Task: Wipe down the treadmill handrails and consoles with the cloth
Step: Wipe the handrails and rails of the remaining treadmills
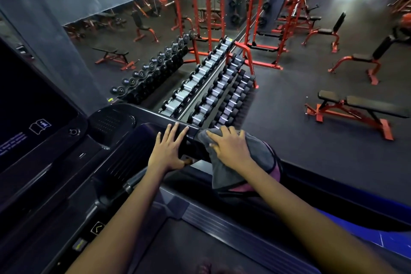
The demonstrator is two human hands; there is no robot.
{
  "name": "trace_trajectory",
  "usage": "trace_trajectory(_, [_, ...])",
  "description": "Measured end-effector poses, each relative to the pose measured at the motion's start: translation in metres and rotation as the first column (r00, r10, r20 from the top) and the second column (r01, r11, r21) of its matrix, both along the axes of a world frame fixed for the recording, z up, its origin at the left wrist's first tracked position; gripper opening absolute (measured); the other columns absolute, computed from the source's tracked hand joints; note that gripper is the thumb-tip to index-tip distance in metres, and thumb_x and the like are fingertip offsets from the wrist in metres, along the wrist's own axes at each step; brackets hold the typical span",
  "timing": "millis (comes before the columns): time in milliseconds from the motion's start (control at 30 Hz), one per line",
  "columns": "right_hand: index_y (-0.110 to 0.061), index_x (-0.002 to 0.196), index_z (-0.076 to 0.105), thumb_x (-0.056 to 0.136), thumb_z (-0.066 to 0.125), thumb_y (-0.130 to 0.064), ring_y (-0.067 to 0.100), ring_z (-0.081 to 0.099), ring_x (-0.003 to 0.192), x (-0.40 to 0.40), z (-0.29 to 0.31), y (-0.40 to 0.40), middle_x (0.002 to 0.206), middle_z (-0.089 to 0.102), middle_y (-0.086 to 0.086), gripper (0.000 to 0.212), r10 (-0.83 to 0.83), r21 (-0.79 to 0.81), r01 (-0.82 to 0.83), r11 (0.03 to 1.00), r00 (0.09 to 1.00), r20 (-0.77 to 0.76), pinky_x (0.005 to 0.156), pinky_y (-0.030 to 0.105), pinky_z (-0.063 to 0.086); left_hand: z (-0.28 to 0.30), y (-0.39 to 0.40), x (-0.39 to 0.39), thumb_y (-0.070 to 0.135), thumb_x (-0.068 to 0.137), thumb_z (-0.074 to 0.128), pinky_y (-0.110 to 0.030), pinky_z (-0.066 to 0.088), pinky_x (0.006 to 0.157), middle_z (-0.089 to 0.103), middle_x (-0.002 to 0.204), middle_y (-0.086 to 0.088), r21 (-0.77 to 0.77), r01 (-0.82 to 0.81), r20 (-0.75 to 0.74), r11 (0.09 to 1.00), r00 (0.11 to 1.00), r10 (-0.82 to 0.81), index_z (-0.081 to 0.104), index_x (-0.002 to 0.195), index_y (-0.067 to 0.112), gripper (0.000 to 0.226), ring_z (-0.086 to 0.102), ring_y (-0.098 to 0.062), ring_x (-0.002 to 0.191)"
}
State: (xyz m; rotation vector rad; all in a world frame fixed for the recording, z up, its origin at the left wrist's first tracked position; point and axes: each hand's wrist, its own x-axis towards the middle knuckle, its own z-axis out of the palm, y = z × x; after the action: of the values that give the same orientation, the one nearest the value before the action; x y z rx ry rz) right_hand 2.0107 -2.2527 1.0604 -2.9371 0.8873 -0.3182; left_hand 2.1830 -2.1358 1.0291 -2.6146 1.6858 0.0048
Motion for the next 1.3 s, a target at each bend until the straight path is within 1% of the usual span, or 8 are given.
trace_trajectory(133, [-0.034,0.133,0.049,0.093,0.051,-0.035,0.029,0.049,0.112,-0.038,-0.003,-0.005,0.119,0.055,0.006,0.040,0.043,-0.053,-0.043,0.998,0.999,0.004,0.088,0.046,0.037,0.001,0.000,0.000,0.071,0.074,0.055,-0.048,0.005,0.117,-0.009,0.159,-0.007,-0.009,0.014,-0.014,1.000,1.000,-0.014,-0.009,0.150,0.028,0.108,-0.009,-0.026,0.146])
trace_trajectory(400, [-0.033,0.133,0.047,0.097,0.037,-0.034,0.028,0.042,0.118,-0.025,0.006,-0.014,0.126,0.049,0.006,0.037,-0.165,0.131,0.175,0.976,0.983,-0.079,0.098,0.049,0.032,0.005,0.002,-0.004,0.069,0.074,0.058,-0.049,0.008,0.116,-0.009,0.159,-0.007,0.014,0.004,-0.026,1.000,1.000,-0.003,-0.009,0.150,0.026,0.110,-0.009,-0.028,0.146])
trace_trajectory(567, [-0.035,0.139,0.039,0.097,0.040,-0.038,0.028,0.040,0.120,-0.013,0.003,-0.002,0.129,0.047,0.006,0.042,-0.056,0.056,0.058,0.997,0.998,-0.042,0.099,0.048,0.031,0.005,0.002,-0.004,0.071,0.071,0.057,-0.050,0.019,0.114,-0.006,0.159,-0.007,0.000,-0.005,-0.041,1.000,0.999,0.005,-0.005,0.151,0.027,0.110,-0.006,-0.027,0.146])
trace_trajectory(700, [-0.037,0.139,0.041,0.094,0.046,-0.039,0.027,0.043,0.118,-0.055,-0.002,-0.005,0.127,0.051,0.004,0.045,-0.006,-0.024,0.006,1.000,1.000,-0.019,0.093,0.044,0.032,0.004,0.003,-0.002,0.084,0.060,0.037,-0.050,0.022,0.112,-0.002,0.159,-0.007,-0.025,-0.002,-0.036,1.000,0.999,0.001,-0.001,0.151,0.028,0.114,-0.003,-0.028,0.147])
trace_trajectory(833, [-0.040,0.139,0.037,0.097,0.038,-0.039,0.023,0.040,0.120,-0.079,-0.001,-0.015,0.128,0.048,0.001,0.042,-0.182,0.027,0.184,0.983,0.982,-0.053,0.095,0.043,0.032,0.004,0.002,-0.004,0.068,0.071,0.062,-0.052,0.019,0.114,0.000,0.159,-0.008,-0.053,0.007,-0.050,0.999,0.999,-0.009,0.002,0.152,0.026,0.109,-0.002,-0.029,0.146])
trace_trajectory(967, [-0.034,0.136,0.043,0.097,0.038,-0.032,0.026,0.040,0.119,-0.039,0.002,-0.009,0.128,0.048,0.006,0.040,-0.214,0.073,0.216,0.974,0.976,-0.036,0.099,0.046,0.030,0.003,0.002,-0.003,0.066,0.072,0.063,-0.053,0.014,0.115,-0.001,0.159,-0.009,-0.055,0.011,-0.045,0.998,0.999,-0.013,0.001,0.152,0.025,0.109,-0.003,-0.029,0.146])
trace_trajectory(1133, [-0.030,0.126,0.056,0.088,0.056,-0.032,0.032,0.051,0.107,-0.001,-0.004,0.010,0.114,0.058,0.009,0.038,-0.082,0.004,0.082,0.997,0.997,-0.004,0.094,0.053,0.036,0.005,0.002,-0.005,0.069,0.073,0.059,-0.052,0.013,0.116,-0.002,0.159,-0.007,-0.043,-0.002,-0.051,0.999,0.999,0.000,0.000,0.151,0.027,0.107,-0.005,-0.027,0.146])
trace_trajectory(1300, [-0.031,0.117,0.064,0.078,0.071,-0.032,0.030,0.057,0.099,-0.037,-0.008,0.008,0.103,0.064,0.005,0.040,-0.072,-0.037,0.074,0.997,0.996,0.044,0.085,0.052,0.044,0.007,0.004,-0.004,0.070,0.075,0.055,-0.052,0.012,0.115,-0.002,0.159,-0.007,-0.061,0.002,-0.095,0.998,0.995,-0.008,0.002,0.152,0.028,0.102,-0.006,-0.026,0.146])
